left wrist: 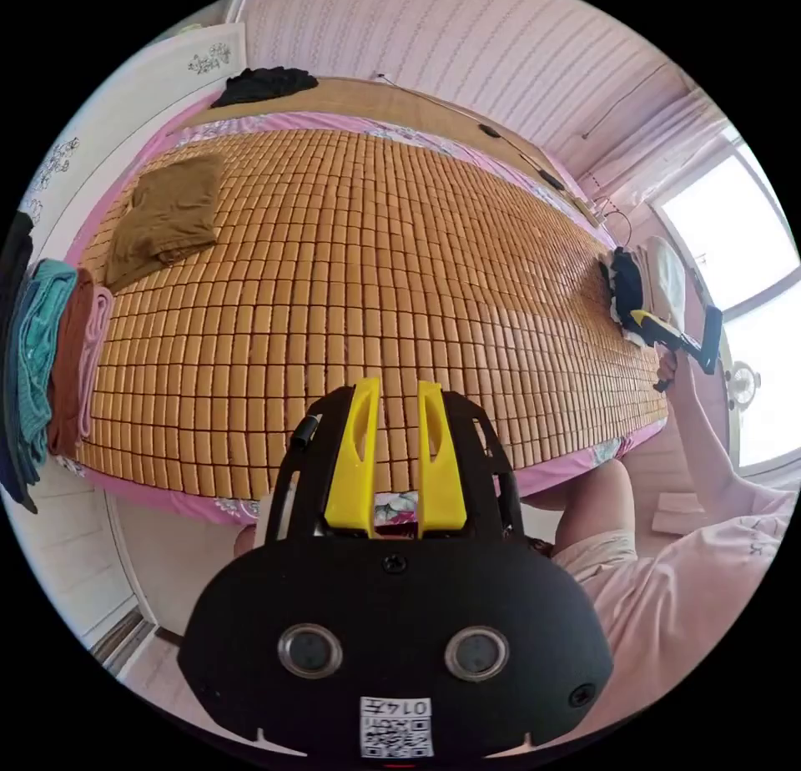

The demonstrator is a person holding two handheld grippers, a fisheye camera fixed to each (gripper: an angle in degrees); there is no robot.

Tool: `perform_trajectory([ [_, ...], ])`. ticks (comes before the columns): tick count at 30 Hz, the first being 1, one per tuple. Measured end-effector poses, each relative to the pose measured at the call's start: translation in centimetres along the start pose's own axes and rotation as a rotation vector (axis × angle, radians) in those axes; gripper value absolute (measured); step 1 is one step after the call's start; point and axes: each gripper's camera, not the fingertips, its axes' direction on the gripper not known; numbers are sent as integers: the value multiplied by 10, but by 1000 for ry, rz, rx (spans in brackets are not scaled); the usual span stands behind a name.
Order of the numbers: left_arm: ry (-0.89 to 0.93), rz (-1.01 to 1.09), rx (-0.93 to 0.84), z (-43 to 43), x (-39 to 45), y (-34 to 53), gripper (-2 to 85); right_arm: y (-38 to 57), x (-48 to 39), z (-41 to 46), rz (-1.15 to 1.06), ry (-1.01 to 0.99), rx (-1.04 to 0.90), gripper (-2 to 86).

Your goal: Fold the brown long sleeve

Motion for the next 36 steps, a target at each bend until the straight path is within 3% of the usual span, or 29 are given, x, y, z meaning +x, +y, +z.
perform_trajectory([
  [6, -36, -191, 134, -20, -90, 28, 77, -161, -119, 74, -415, 65, -318, 88],
  [12, -41, -241, 223, -19, -164, -24, 78, -314, -193, 110, -660, 277, -321, 93],
  [15, -43, -286, 261, -11, -196, -71, 88, -386, -213, 157, -634, 272, -318, 94],
  [20, 41, -435, 231, 20, -239, -126, 112, -466, -226, 224, -389, 195, -197, 86],
  [24, 114, -527, 166, 41, -262, -138, 43, -505, -223, 291, -205, 269, -453, 17],
  [30, 37, -382, 394, 2, -235, -116, -8, -511, -217, 228, -292, 176, -327, -3],
  [36, -23, 1, 599, -90, -136, -137, -10, -462, -199, 77, -313, -73, -72, -5],
])
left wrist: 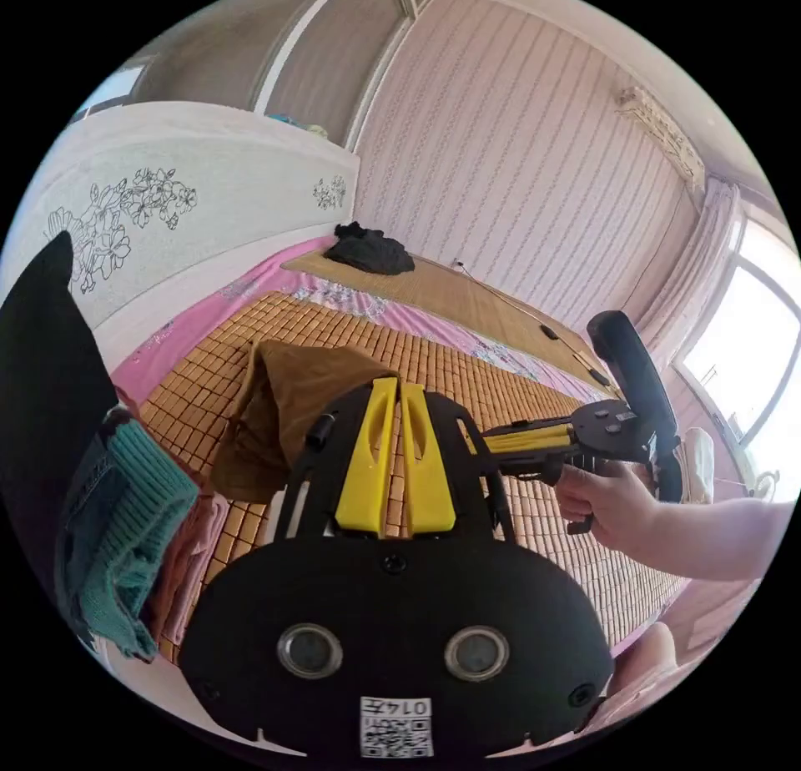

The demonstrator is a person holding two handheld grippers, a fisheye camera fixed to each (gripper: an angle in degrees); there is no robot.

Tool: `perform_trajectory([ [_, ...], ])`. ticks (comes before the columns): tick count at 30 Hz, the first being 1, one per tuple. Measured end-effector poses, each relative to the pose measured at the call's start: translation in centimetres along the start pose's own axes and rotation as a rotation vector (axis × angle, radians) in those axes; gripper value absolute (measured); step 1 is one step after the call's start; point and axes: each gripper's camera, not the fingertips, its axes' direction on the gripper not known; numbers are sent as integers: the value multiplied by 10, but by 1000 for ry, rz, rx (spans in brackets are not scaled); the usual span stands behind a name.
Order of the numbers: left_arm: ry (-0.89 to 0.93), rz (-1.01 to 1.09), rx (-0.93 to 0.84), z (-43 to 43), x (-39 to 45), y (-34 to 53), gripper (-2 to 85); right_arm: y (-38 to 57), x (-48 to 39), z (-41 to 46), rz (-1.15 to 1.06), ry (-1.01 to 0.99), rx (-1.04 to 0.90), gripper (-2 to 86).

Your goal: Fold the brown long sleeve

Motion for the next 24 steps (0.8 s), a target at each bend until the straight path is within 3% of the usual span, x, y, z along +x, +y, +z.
perform_trajectory([
  [2, 74, 103, 15, -16, 45, -8, -9, 49, -10, -42, 3, -24, 61, -5],
  [5, 356, 317, -19, -28, 133, 12, -6, 154, -19, -77, 93, -23, 73, -3],
  [10, 780, 194, -446, 26, 238, 144, 48, 371, -6, -51, 486, 128, -242, 1],
  [13, 803, 133, -684, 35, 254, 222, 66, 466, -14, -40, 648, 140, -349, 6],
  [16, 708, 115, -728, 10, 237, 255, 65, 515, -30, -39, 704, 174, -300, 29],
  [21, 392, 10, -718, -15, 175, 261, 69, 506, -37, -12, 610, 214, -216, 88],
  [24, 353, -114, -688, -17, 149, 254, 82, 464, -37, 21, 487, 221, -185, 109],
])
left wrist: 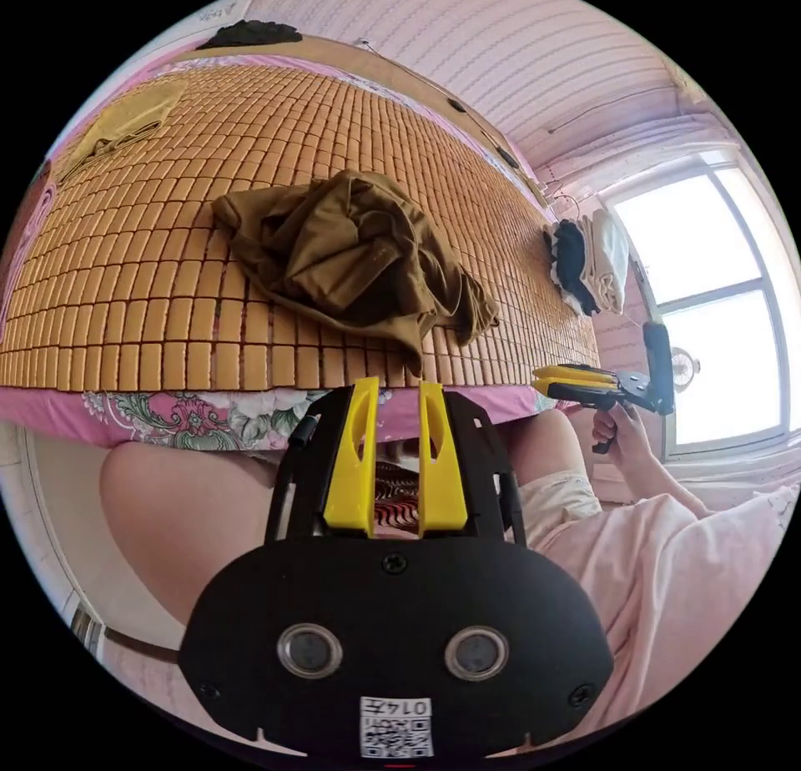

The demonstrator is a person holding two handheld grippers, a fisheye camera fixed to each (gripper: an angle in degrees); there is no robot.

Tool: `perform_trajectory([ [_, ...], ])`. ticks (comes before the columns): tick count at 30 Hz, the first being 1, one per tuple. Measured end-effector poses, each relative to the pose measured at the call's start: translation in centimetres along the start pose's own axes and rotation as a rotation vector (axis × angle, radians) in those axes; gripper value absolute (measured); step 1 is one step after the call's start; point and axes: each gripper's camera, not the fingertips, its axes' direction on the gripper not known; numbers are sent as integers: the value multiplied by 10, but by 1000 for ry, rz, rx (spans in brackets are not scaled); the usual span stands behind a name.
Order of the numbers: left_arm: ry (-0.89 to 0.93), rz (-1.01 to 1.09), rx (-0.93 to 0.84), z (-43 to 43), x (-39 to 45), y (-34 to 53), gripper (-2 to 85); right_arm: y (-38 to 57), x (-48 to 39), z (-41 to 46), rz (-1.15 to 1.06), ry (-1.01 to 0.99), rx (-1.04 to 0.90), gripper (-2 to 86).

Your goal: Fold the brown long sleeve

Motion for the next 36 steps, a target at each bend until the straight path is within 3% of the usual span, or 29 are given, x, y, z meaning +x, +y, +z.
perform_trajectory([
  [5, 22, -27, -69, 25, 5, -15, 103, -50, -11, 74, -6, 45, -95, 117],
  [7, 13, -37, -185, 50, 8, -15, 93, -40, 1, 95, 32, 40, -103, 22],
  [9, 23, -51, -186, 51, 4, -9, 34, -20, 17, 88, 68, 16, -35, 12],
  [13, 156, 30, -43, 2, -1, 14, -6, 39, 76, 63, 136, -89, 87, 3],
  [16, 156, 137, -5, -42, -1, 38, -9, 90, 120, 51, 184, -196, 185, 1],
  [20, 238, 303, 99, -100, -4, 78, -10, 156, 152, 55, 256, -217, 272, 1],
  [26, 400, 245, 421, -192, -40, 151, -10, 250, 173, 83, 305, -291, 406, 0],
  [29, 462, 263, 548, -233, -42, 159, -10, 260, 182, 68, 229, -405, 569, 1],
  [36, 452, 563, 831, -384, 44, 138, -10, 266, 162, -70, -71, -378, 1008, 0],
])
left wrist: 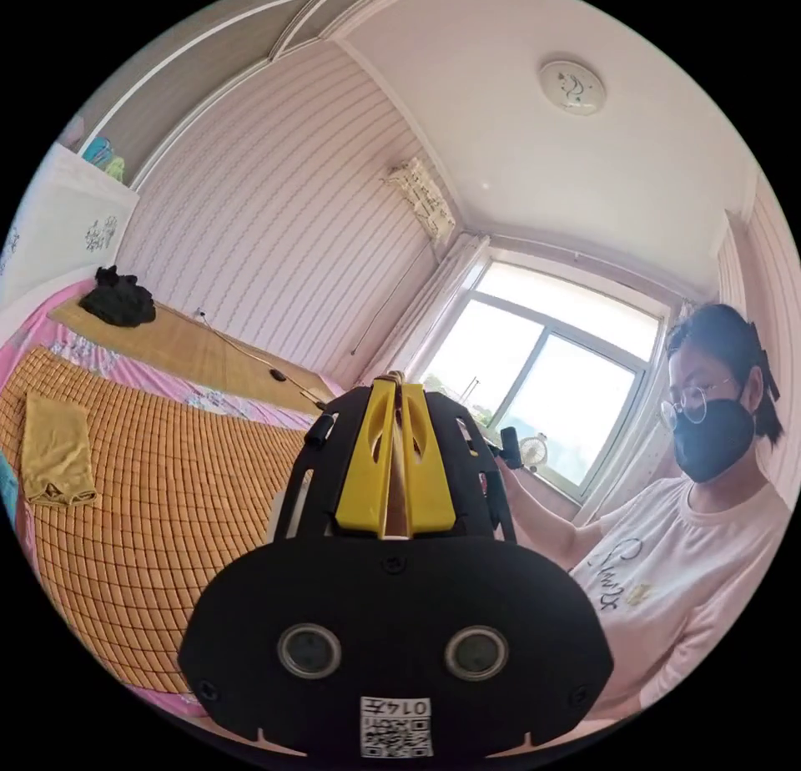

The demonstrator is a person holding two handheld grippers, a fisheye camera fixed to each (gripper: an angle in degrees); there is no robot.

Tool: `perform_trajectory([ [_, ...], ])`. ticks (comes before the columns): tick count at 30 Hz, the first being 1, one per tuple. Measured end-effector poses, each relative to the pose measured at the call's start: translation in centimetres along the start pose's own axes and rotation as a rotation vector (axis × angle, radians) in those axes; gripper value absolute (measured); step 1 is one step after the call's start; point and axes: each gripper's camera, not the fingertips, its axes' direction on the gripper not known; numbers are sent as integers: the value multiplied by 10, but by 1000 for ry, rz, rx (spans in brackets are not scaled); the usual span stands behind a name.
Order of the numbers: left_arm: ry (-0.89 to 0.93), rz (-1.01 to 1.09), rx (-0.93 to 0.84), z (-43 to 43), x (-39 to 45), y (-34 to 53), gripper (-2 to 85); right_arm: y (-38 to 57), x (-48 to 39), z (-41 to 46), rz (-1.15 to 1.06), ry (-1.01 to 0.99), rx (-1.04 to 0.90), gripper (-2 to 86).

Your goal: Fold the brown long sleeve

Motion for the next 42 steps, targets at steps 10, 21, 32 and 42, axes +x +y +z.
perform_trajectory([
  [10, 5, 392, 300, -100, 200, -136, -10, -28, -166, -169, -444, -24, 448, -1],
  [21, 3, 489, 364, -159, 276, -139, -10, 18, -251, -236, -655, 59, 564, -1],
  [32, -306, 150, 51, -42, 149, -182, -10, -91, -65, -30, -127, 354, -104, -1],
  [42, -387, 165, 160, 17, 143, -258, -10, -217, -160, -15, -376, 434, 224, -1],
])
